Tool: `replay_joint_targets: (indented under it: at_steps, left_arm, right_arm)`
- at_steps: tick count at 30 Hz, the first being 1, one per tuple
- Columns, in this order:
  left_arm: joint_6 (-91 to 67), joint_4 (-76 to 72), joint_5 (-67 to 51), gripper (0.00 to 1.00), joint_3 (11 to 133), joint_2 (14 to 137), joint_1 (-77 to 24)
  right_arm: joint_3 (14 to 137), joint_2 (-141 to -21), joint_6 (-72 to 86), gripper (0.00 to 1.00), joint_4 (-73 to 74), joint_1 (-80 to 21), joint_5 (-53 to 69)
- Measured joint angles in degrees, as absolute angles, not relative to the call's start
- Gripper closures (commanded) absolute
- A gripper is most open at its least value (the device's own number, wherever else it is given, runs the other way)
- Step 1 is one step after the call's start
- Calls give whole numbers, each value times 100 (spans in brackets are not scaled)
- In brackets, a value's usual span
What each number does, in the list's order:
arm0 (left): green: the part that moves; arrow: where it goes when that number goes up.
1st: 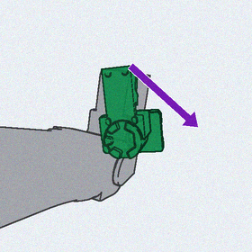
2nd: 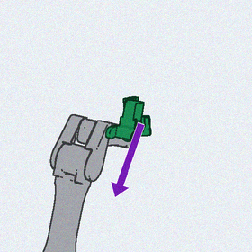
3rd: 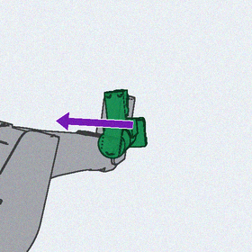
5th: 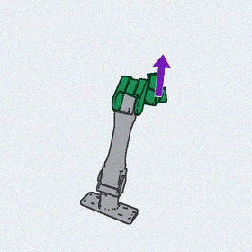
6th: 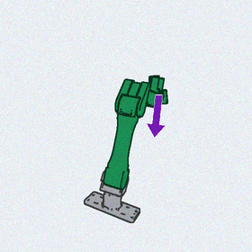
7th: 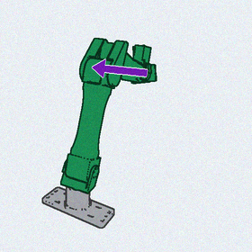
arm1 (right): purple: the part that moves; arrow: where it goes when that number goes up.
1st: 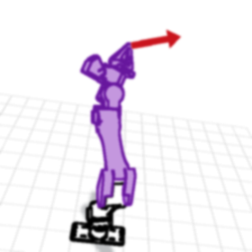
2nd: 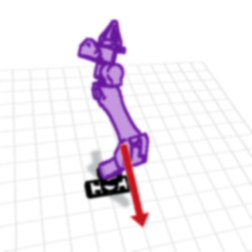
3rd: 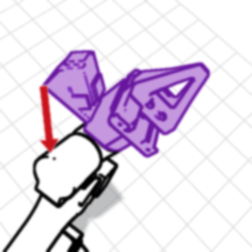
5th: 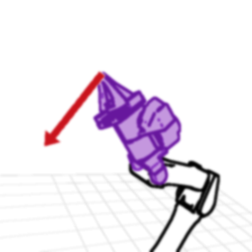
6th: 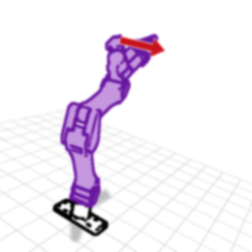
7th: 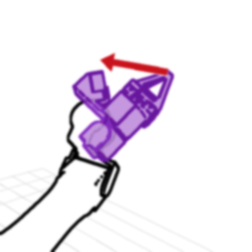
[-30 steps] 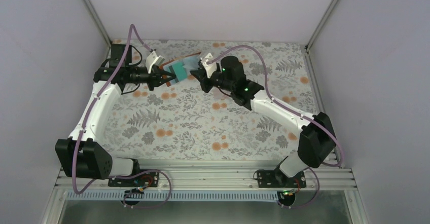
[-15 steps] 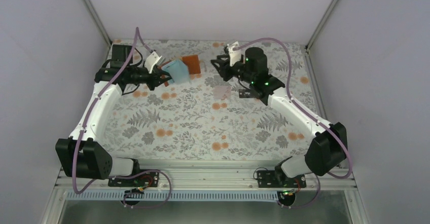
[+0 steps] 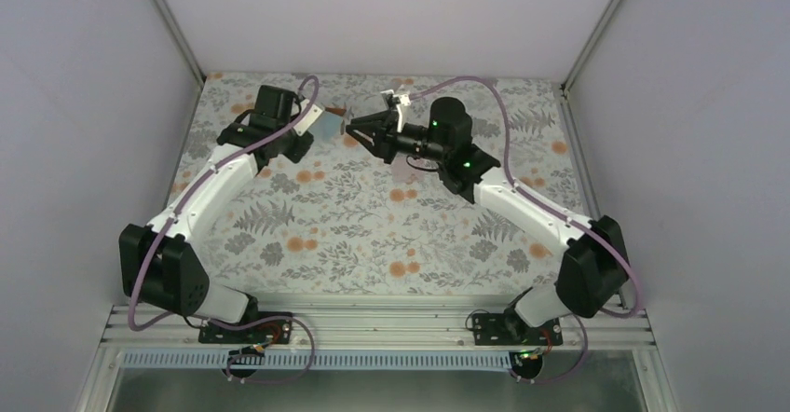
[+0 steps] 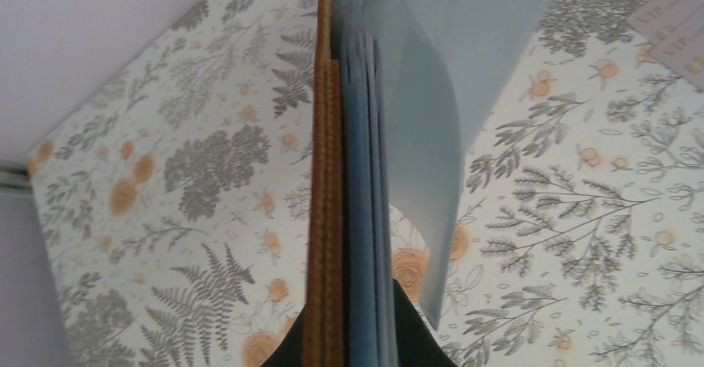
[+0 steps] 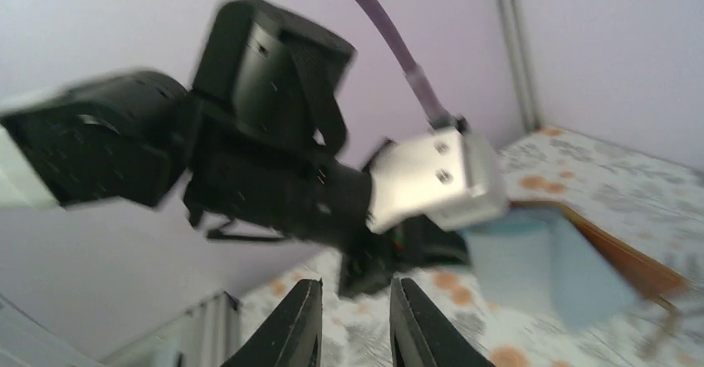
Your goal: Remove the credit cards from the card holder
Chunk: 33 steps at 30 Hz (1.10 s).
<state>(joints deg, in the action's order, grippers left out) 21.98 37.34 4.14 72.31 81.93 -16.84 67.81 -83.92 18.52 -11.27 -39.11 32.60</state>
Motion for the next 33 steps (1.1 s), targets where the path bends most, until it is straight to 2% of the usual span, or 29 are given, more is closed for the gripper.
replay_joint_targets:
  at_steps: [4, 7, 11, 16, 25, 33]
  left_arm:
    - [2158, 3817, 187, 98, 7303, 8296, -1767]
    - [2062, 3922, -744, 98, 7415, 8318, -1747]
    - [1841, 4001, -2021, 98, 7636, 8318, -1712]
    - [1553, 4021, -2755, 98, 7813, 8322, -1505]
    - [1343, 4123, -3583, 98, 7950, 8326, -1356]
    - [1369, 4143, -3964, 98, 7950, 8326, -1339]
  right_arm:
    - [6781, -8805, 2679, 83, -2099, -3909, 3662]
    - [6781, -9170, 3146, 85, -2429, -3911, 3763]
    - [6672, -9336, 3389, 84, -2445, -3940, 3726]
    - [6692, -9321, 3114, 85, -2185, -4185, 3533]
    - [6737, -9441, 2808, 88, -1737, -4576, 3284]
    - [7046, -9690, 2480, 89, -1319, -4569, 2375]
